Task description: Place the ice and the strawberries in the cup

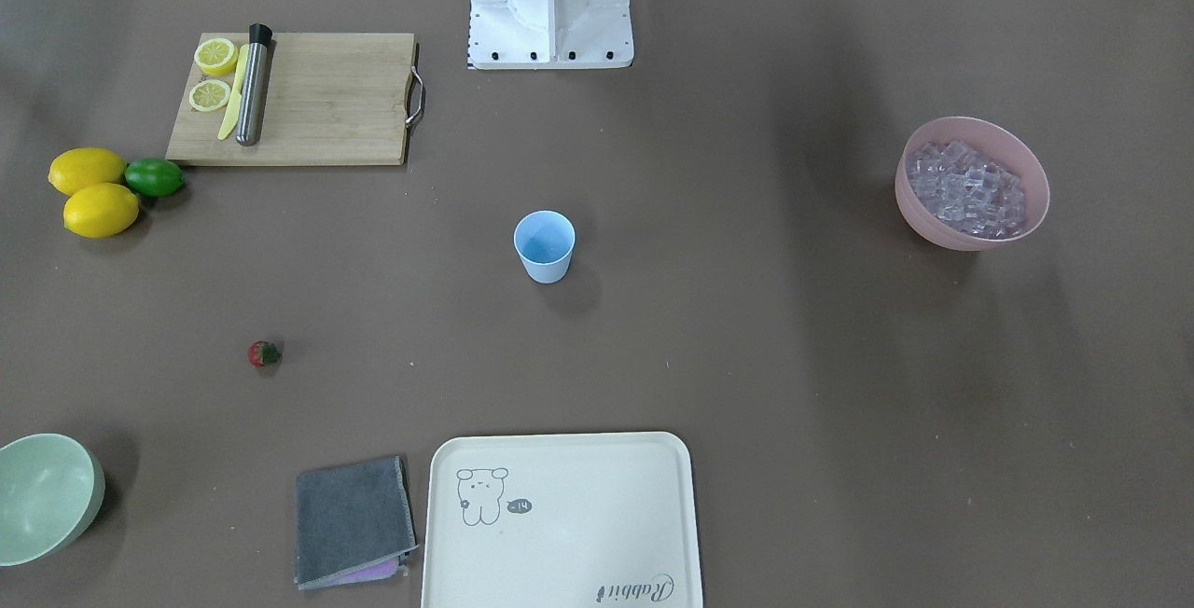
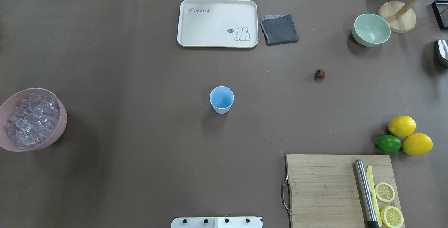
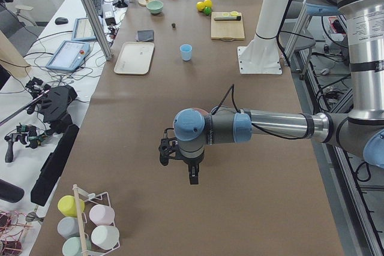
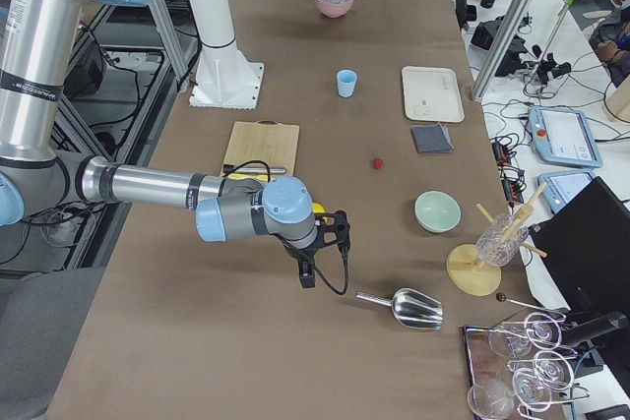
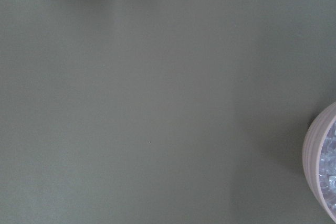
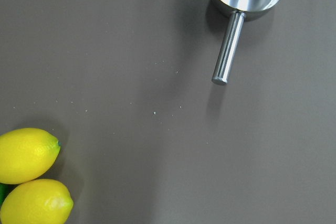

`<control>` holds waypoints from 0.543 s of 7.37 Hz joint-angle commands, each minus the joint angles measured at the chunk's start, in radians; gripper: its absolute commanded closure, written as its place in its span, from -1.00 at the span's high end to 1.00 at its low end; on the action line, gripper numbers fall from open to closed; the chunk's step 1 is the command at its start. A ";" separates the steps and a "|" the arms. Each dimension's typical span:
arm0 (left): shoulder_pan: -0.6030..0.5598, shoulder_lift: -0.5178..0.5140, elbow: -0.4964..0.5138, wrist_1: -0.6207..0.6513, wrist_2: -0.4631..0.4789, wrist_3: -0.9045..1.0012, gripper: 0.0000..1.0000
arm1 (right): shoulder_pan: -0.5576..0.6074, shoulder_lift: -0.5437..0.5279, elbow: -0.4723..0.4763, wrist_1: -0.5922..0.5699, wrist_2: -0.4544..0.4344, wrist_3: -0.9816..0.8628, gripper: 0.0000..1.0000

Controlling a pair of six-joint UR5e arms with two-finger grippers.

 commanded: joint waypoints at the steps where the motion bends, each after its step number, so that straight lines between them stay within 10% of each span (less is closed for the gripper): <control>1: 0.000 -0.005 -0.004 -0.002 -0.001 0.000 0.99 | 0.027 0.006 0.022 0.010 0.000 0.002 1.00; 4: -0.001 -0.025 0.012 -0.210 -0.108 -0.003 0.99 | 0.109 0.019 0.008 0.007 0.000 0.019 1.00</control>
